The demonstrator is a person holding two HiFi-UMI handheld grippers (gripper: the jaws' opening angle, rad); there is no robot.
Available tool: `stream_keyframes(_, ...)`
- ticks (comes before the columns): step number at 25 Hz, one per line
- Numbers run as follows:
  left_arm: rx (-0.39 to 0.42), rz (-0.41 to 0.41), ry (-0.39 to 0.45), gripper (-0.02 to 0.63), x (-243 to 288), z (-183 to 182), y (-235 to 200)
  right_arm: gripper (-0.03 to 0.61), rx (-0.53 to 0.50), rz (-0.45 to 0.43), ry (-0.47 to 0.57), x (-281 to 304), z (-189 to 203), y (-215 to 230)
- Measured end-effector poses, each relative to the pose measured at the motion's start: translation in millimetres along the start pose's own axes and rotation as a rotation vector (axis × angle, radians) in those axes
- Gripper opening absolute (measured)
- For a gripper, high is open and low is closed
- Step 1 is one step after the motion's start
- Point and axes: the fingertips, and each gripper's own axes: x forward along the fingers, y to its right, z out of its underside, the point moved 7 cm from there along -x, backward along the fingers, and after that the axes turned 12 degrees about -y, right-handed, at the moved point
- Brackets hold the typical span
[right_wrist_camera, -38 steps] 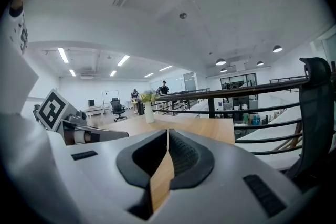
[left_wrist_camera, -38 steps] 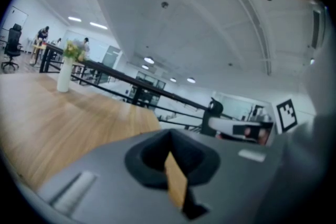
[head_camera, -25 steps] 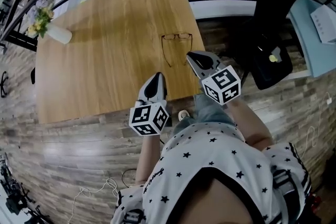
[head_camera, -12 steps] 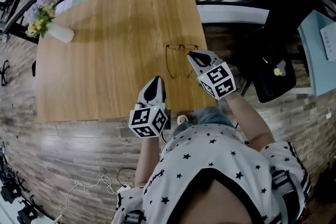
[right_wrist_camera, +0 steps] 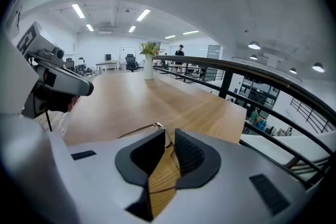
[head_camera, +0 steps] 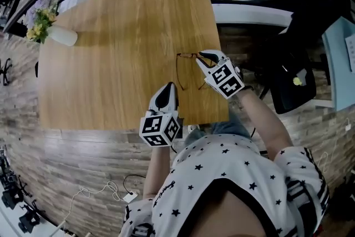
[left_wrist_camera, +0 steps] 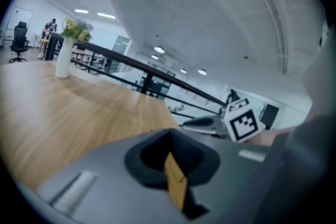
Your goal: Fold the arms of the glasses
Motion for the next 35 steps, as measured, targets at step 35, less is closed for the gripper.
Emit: stream_keyframes(35,-0.05,-0.04,-0.017,0.006,33,-13,-8,0.022,-0.31,-0.232,-0.243,67,0,17)
